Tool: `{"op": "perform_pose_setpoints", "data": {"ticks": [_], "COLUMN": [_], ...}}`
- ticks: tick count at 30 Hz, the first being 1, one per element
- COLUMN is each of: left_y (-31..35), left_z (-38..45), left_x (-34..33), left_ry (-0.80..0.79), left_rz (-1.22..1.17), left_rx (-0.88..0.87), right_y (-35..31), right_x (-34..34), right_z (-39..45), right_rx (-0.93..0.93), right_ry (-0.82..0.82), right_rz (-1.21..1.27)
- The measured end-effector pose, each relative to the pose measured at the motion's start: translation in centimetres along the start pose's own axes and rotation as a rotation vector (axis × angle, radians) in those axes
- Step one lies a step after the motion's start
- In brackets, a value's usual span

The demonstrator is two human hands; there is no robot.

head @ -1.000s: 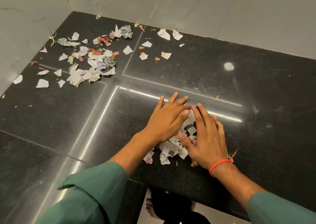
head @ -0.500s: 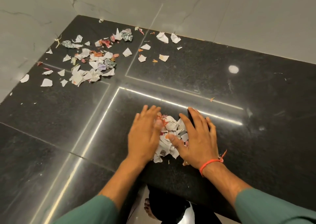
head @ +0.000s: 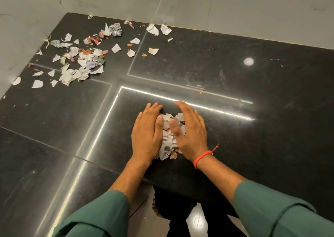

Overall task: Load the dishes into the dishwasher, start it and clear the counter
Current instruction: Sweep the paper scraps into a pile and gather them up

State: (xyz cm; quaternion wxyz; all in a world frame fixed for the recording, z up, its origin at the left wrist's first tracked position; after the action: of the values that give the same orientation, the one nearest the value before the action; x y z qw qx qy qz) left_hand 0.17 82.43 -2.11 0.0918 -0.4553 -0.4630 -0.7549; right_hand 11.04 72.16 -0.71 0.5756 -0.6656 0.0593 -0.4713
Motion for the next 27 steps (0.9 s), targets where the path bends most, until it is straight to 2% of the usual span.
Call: {"op": "perform_pose_setpoints", "data": {"ticks": [3,4,5,7,9,12,15,18,27], "left_y": [0.5,0.7,0.7,0.8,0.8,0.8,0.9,0.5,0.1], "left_z": [0.0,-0.1,-0.3,-0.7,-1.0,-0.7,-0.6,-0.5,-0.3], "left_x": [-0.2,-0.3,-0.4,-0.5,-0.4,-0.1,0.3,0.5,0.3], "left_ry": [-0.013,-0.024,-0.033,-0.036,-0.029,-0.006,0.016,0.044,0.062], "left_rz": [0.102,0.12,0.127,0.134,0.137,0.136,0.104,0.053,0.046], "left_rx": [-0.004,-0.007,-0.006,-0.001,0.007,0.022,0.03,0.044,0.047], "right_y": [2.3,2.8,3.2,3.3,3.2,2.3,1.3,0.8,-1.6], "right_x": [1.4,1.9,2.7,4.5,5.2,3.8,1.5,-0.4,-4.8], "right_z": [0.6,0.7,0.5,-0.2,-1.7,-4.0,-4.4,-3.2,-0.3], "right_rx": [-0.343,-0.423,-0.44,-0.333,-0.145,0.111,0.253,0.273,0.412], "right_ry": [0.016,0.018,0.027,0.001,-0.117,-0.308,-0.386,-0.445,-0.526], "right_rz": [0.621,0.727,0.732,0.55,0.282,-0.111,-0.415,-0.489,-0.453]}}
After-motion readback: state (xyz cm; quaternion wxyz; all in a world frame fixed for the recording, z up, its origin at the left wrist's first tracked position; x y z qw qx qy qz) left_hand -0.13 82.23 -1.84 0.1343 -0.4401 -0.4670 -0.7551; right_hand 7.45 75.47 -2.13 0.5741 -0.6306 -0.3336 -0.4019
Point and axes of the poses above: each hand's wrist, its own z-axis towards the middle knuckle, its own x-axis out of the back of the hand, y = z × x, the point moved 10 cm from there along z, towards the middle knuckle, and after that the axes turned 5 degrees about y, right-handed, at the moved point
